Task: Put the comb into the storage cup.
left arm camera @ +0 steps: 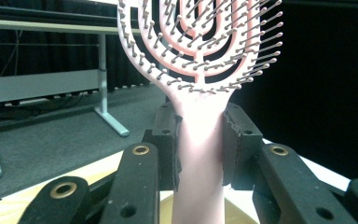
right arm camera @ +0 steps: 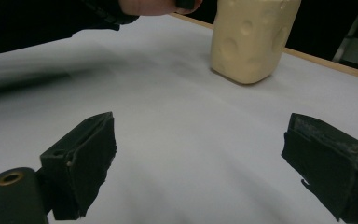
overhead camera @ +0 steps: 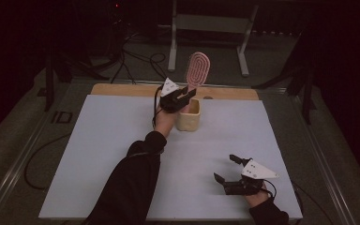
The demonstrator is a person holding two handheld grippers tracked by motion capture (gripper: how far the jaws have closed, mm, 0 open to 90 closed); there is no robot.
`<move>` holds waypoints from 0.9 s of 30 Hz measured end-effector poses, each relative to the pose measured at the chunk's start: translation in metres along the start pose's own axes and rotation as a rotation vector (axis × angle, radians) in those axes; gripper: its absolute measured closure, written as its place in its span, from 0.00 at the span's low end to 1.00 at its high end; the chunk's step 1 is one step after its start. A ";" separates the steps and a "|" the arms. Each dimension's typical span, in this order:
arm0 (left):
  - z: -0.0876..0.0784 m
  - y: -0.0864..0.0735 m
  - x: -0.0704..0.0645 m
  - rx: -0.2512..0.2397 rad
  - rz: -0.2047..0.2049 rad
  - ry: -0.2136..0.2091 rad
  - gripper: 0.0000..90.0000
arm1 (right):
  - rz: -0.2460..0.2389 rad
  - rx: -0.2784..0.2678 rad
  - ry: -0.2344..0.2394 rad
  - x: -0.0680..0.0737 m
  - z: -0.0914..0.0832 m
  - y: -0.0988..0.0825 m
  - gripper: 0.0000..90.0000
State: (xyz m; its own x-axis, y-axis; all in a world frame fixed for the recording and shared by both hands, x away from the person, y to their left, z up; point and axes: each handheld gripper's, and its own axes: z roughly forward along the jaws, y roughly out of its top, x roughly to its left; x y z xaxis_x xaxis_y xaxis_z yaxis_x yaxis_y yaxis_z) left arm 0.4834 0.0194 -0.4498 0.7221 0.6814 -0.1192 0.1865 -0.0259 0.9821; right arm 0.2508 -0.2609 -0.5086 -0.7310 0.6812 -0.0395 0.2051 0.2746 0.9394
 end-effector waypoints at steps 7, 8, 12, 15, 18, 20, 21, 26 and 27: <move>0.001 -0.009 -0.003 0.031 0.025 0.019 0.78 | 0.001 0.000 0.004 0.000 0.001 0.000 0.10; 0.001 -0.010 -0.004 0.038 0.030 0.020 0.77 | 0.001 0.000 0.004 0.000 0.001 0.000 0.10; 0.002 -0.013 -0.008 0.067 0.056 0.019 0.77 | -0.001 -0.001 0.005 0.000 0.000 0.000 0.10; 0.002 -0.015 -0.010 0.076 0.063 0.025 0.77 | 0.002 -0.001 0.006 0.000 0.000 0.000 0.10; 0.003 -0.017 -0.011 0.103 0.095 0.037 0.77 | -0.001 0.000 0.005 0.000 0.001 0.000 0.10; 0.003 -0.017 -0.009 0.102 0.077 0.024 0.74 | -0.001 0.001 0.005 0.000 0.001 0.000 0.10; 0.003 -0.017 -0.009 0.102 0.077 0.024 0.59 | -0.001 0.001 0.005 0.000 0.001 0.000 0.10; 0.001 -0.015 0.000 0.181 -0.008 -0.008 0.14 | 0.002 0.001 0.005 0.000 0.001 0.000 0.10; 0.001 -0.015 0.000 0.181 -0.008 -0.008 0.13 | 0.002 0.001 0.005 0.000 0.001 0.000 0.10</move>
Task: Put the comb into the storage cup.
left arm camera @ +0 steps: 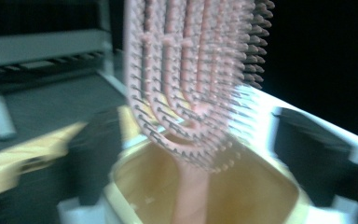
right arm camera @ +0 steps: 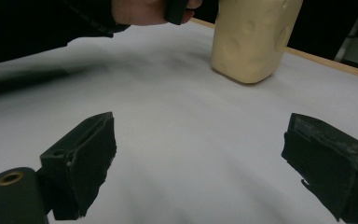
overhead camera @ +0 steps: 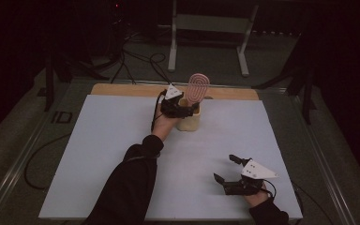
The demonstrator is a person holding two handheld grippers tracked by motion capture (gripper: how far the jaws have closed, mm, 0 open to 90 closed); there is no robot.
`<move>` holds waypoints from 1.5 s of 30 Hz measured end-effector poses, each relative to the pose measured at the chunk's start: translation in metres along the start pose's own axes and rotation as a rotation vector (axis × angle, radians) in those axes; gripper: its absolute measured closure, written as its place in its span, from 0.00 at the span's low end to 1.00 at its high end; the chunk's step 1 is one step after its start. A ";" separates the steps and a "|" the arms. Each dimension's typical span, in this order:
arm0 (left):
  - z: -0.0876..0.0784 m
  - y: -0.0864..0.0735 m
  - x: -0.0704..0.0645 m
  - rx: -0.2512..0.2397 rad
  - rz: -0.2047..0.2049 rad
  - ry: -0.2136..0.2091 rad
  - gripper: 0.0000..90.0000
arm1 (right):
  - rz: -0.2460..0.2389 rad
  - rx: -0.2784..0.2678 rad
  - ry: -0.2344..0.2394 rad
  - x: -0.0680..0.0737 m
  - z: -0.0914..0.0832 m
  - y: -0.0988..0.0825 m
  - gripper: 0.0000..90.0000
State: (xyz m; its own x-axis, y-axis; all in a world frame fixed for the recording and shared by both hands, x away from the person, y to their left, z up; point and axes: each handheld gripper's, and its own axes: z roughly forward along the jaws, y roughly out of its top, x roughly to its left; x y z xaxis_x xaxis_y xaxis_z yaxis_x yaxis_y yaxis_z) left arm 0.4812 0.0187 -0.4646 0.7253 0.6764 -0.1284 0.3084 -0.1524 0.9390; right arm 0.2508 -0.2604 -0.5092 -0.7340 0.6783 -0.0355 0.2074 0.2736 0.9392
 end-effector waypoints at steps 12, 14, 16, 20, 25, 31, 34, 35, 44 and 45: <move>-0.006 0.005 -0.001 0.036 0.027 -0.011 0.00 | -0.004 -0.001 -0.002 0.000 0.000 0.000 0.10; -0.009 0.007 -0.001 0.036 0.026 -0.014 0.00 | -0.004 -0.001 -0.002 0.000 0.000 0.000 0.10; -0.010 0.009 -0.001 0.036 0.031 -0.015 0.00 | -0.004 -0.002 -0.003 0.000 0.000 0.000 0.10; -0.014 0.011 -0.001 0.038 0.032 -0.013 0.00 | -0.003 -0.001 -0.003 0.000 0.000 0.001 0.10; -0.018 0.011 -0.001 0.035 0.030 -0.016 0.00 | -0.003 -0.001 -0.005 0.000 0.000 0.001 0.10; -0.024 0.014 -0.005 0.035 0.041 -0.021 0.00 | -0.003 -0.001 -0.007 0.000 -0.001 0.001 0.10; -0.028 0.016 -0.006 0.039 0.047 -0.026 0.00 | -0.003 -0.001 -0.006 0.000 -0.001 0.001 0.10; -0.029 0.017 -0.006 0.038 0.046 -0.029 0.00 | -0.003 -0.001 -0.006 0.000 -0.001 0.001 0.10; -0.045 0.019 -0.007 0.073 0.044 -0.063 0.00 | -0.004 0.002 -0.006 0.000 0.000 0.001 0.10; -0.047 0.020 -0.007 0.078 0.039 -0.074 0.00 | -0.005 0.002 -0.007 0.000 0.000 0.001 0.10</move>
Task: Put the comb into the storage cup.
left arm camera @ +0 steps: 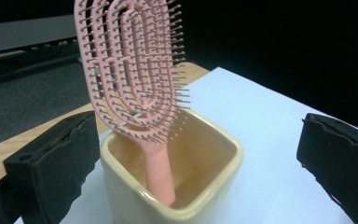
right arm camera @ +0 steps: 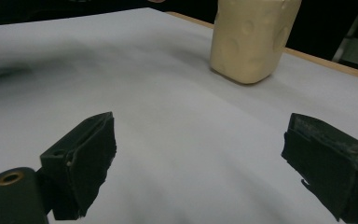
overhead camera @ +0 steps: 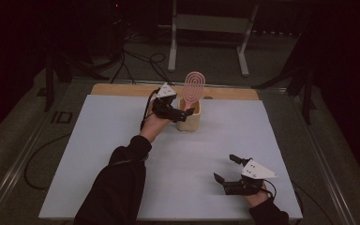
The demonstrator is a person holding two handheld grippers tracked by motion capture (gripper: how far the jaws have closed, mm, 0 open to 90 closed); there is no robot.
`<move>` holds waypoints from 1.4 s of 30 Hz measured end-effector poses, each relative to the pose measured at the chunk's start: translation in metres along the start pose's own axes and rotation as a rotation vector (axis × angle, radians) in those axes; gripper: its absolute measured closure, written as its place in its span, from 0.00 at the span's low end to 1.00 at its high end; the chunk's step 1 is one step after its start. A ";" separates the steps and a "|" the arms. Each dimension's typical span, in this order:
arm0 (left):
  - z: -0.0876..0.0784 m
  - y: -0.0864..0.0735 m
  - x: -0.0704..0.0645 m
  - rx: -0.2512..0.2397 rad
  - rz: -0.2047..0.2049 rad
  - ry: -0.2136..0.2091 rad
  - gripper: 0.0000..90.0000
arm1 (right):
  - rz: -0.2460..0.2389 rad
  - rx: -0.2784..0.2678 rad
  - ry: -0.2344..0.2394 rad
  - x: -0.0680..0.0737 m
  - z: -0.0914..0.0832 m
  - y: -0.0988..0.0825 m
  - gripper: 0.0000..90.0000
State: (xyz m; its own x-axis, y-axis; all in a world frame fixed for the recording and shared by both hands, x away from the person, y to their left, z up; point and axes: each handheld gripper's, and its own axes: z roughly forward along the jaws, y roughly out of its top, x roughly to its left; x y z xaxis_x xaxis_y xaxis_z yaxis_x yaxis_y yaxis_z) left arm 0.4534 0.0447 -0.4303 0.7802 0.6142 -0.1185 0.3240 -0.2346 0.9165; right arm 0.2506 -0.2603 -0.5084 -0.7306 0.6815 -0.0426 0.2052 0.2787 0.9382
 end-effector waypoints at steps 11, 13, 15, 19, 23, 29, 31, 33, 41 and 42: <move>-0.021 0.002 -0.001 0.028 0.008 -0.069 0.00 | -0.001 -0.005 -0.006 0.000 -0.001 0.001 0.10; -0.025 0.001 -0.002 0.038 0.011 -0.081 0.00 | -0.006 -0.005 -0.005 0.000 -0.001 0.001 0.10; -0.027 0.001 -0.003 0.044 0.012 -0.081 0.00 | -0.006 -0.003 -0.003 0.001 0.000 0.001 0.10; -0.035 -0.002 -0.004 0.047 0.022 -0.089 0.00 | -0.008 -0.002 -0.005 0.001 0.000 0.001 0.10; -0.045 -0.005 -0.005 0.046 0.030 -0.088 0.00 | -0.004 -0.002 -0.004 0.000 0.000 0.001 0.10; -0.057 -0.014 -0.006 0.059 0.031 -0.083 0.00 | -0.005 0.000 -0.004 0.001 0.001 0.001 0.10; -0.063 -0.016 -0.006 0.061 0.032 -0.077 0.00 | -0.004 0.002 -0.006 0.001 0.000 0.001 0.10; -0.068 -0.017 -0.006 0.062 0.029 -0.080 0.00 | -0.004 0.002 -0.007 0.001 0.001 0.001 0.10; -0.091 -0.022 -0.005 0.064 0.038 -0.067 0.00 | -0.005 0.003 -0.005 0.001 0.001 0.001 0.10; -0.094 -0.023 -0.005 0.061 0.040 -0.067 0.00 | -0.004 0.003 -0.005 0.001 0.001 0.001 0.10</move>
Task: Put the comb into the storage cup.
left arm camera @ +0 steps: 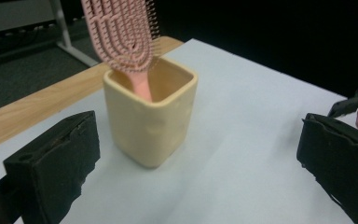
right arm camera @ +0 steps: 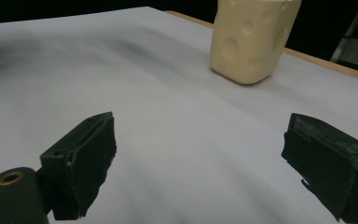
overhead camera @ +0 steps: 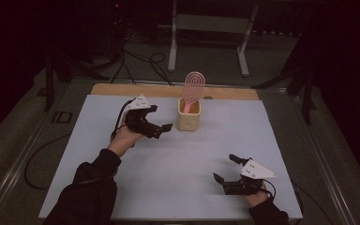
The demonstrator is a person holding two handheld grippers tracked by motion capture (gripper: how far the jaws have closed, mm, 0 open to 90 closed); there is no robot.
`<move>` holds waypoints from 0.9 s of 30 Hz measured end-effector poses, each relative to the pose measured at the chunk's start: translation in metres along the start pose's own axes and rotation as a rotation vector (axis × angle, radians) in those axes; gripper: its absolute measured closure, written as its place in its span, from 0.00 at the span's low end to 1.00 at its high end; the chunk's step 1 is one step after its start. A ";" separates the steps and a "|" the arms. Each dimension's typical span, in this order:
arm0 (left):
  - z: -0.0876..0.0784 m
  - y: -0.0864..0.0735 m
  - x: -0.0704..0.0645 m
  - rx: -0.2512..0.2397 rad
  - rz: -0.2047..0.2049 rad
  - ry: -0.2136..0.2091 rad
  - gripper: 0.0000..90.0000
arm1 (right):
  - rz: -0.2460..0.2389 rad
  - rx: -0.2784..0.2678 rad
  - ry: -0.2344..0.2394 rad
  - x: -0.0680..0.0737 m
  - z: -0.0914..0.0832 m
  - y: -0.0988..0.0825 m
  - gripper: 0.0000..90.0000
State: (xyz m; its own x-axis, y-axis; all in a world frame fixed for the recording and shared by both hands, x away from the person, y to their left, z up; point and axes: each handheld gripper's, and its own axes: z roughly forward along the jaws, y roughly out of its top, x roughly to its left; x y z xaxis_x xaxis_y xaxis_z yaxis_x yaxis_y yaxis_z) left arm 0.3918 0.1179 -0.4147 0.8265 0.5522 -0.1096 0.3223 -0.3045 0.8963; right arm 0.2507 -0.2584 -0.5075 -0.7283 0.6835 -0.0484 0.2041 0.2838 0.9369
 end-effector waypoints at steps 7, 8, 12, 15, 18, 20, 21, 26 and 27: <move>-0.019 -0.010 0.000 0.006 -0.002 0.023 0.00 | -0.001 -0.002 -0.002 0.000 0.000 0.000 0.10; -0.022 -0.012 0.000 0.001 -0.002 0.027 0.00 | -0.002 -0.001 -0.003 0.000 0.000 0.000 0.10; -0.033 -0.020 -0.001 0.001 -0.008 0.029 0.00 | -0.003 -0.001 -0.004 0.001 0.000 0.001 0.10; -0.040 -0.027 -0.003 0.005 -0.010 0.028 0.00 | -0.005 0.000 -0.004 0.001 0.000 0.001 0.10; -0.048 -0.035 -0.006 0.012 -0.006 0.031 0.00 | -0.003 -0.002 -0.005 0.001 0.000 0.001 0.10; -0.053 -0.040 -0.007 0.013 -0.009 0.030 0.00 | -0.008 -0.001 -0.005 0.001 -0.001 0.002 0.10; -0.056 -0.043 -0.008 0.017 -0.008 0.036 0.00 | -0.007 -0.002 -0.003 0.002 -0.001 0.002 0.10; -0.069 -0.056 -0.011 0.026 -0.011 0.038 0.00 | -0.010 0.000 -0.002 0.003 0.000 0.002 0.10; -0.071 -0.059 -0.012 0.032 -0.011 0.041 0.00 | -0.011 -0.001 -0.002 0.002 0.000 0.002 0.10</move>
State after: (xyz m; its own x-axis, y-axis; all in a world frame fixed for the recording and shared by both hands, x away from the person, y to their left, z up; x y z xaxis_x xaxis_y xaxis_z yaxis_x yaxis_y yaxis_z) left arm 0.3303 0.1845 -0.4353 0.8036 0.5865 -0.1009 0.3461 -0.3228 0.8809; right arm 0.2492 -0.2563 -0.5056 -0.7294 0.6815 -0.0593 0.1952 0.2904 0.9368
